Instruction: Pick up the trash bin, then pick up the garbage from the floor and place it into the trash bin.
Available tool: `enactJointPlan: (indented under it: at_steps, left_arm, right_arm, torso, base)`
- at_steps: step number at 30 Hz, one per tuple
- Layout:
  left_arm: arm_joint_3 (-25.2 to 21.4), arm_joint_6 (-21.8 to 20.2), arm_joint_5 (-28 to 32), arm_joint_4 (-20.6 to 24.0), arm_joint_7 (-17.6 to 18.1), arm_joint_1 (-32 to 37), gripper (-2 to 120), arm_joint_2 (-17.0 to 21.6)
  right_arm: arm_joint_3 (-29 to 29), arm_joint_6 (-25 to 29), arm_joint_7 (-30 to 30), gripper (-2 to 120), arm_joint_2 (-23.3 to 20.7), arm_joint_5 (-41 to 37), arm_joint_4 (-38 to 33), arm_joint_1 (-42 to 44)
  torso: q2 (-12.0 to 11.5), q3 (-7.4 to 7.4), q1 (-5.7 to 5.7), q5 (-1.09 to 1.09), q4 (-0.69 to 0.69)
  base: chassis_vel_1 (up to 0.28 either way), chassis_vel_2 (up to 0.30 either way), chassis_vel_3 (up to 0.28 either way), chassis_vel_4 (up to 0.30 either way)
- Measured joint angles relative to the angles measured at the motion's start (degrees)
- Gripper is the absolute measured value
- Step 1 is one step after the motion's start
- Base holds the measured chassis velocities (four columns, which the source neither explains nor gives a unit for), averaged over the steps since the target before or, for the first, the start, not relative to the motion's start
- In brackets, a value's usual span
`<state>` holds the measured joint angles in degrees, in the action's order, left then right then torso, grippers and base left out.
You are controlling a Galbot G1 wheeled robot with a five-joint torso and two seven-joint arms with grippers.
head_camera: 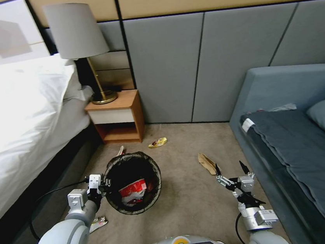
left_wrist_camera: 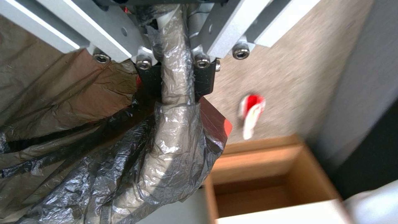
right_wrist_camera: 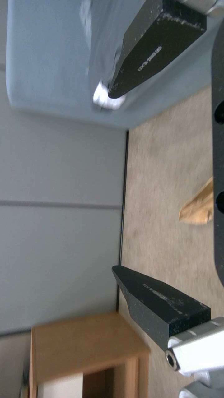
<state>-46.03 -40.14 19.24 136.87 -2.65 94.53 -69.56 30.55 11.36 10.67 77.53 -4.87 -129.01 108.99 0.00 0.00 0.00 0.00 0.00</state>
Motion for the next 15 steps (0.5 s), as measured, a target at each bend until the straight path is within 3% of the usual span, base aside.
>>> enactJointPlan:
  at_steps: [15]
  left_arm:
    - [0.21, 0.88, 0.62, -0.47, 0.07, -0.35, 1, 0.14]
  right_arm:
    - [-0.21, -1.55, 0.03, 100, -0.25, -1.28, 0.21, -0.59]
  torso:
    - [0.00, 0.00, 0.00, 0.00, -0.02]
  base:
    - [-0.090, -0.087, -0.090, -0.093]
